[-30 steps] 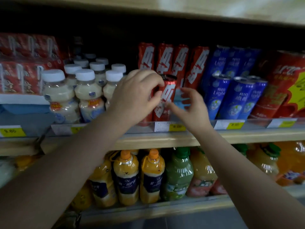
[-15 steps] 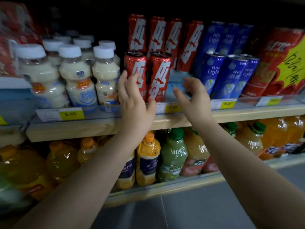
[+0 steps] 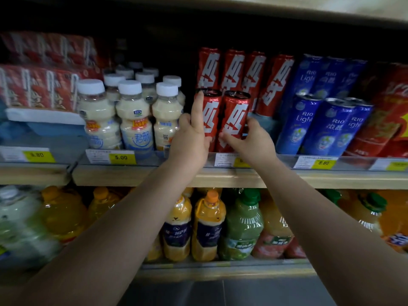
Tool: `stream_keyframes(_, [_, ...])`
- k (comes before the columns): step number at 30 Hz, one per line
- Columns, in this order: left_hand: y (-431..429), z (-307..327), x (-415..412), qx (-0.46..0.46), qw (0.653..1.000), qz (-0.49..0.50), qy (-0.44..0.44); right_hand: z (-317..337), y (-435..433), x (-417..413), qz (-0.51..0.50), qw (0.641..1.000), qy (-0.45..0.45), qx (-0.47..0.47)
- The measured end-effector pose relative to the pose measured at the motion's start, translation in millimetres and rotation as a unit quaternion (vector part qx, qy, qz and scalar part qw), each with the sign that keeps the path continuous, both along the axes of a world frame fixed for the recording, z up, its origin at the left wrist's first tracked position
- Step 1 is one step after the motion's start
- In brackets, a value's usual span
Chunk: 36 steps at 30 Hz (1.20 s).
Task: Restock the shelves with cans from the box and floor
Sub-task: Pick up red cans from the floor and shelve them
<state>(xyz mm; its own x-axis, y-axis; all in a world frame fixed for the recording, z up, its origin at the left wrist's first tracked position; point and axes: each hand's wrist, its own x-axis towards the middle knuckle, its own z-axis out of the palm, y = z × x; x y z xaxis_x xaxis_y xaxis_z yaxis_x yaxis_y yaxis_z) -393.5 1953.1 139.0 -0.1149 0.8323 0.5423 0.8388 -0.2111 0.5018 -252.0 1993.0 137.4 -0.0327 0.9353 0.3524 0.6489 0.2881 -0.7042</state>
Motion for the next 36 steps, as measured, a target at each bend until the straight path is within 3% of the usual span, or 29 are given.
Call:
stream_keyframes(9, [-2, -4, 2, 0.01, 1.0, -0.016, 0.012, -6, 1, 8, -0.005, 1.0, -0.008, 0.019])
stream_keyframes(11, [-15, -13, 10, 0.028, 0.999, -0.025, -0.007, -16, -5, 14, -0.041, 0.994, -0.014, 0.1])
stream_keyframes(14, [-42, -44, 42, 0.139, 0.985, -0.092, -0.043, -45, -24, 30, -0.081, 0.955, 0.025, 0.285])
stream_keyframes(17, [-51, -112, 82, 0.128, 0.971, -0.14, -0.142, -97, -50, 57, -0.114, 0.933, 0.054, 0.338])
stream_keyframes(20, [-58, -178, 122, 0.006, 0.963, -0.112, -0.247, -160, -81, 96, -0.167, 0.955, 0.027, 0.245])
stream_keyframes(23, [-79, -230, 169, -0.198, 0.93, -0.157, -0.265, -214, -131, 139, -0.241, 0.967, -0.012, 0.081])
stream_keyframes(26, [-116, -268, 212, -0.411, 0.87, -0.2, -0.186, -247, -199, 179, -0.327, 0.939, -0.034, -0.1])
stream_keyframes(28, [-145, -283, 239, -0.493, 0.821, -0.24, -0.157, -258, -243, 204, -0.382, 0.904, -0.035, -0.189])
stream_keyframes(32, [-196, -295, 290, -0.528, 0.747, -0.384, -0.123, -250, -322, 247, -0.43, 0.837, -0.083, -0.329])
stream_keyframes(36, [-209, -302, 303, -0.477, 0.739, -0.473, -0.047, -235, -391, 276, -0.443, 0.78, -0.102, -0.43])
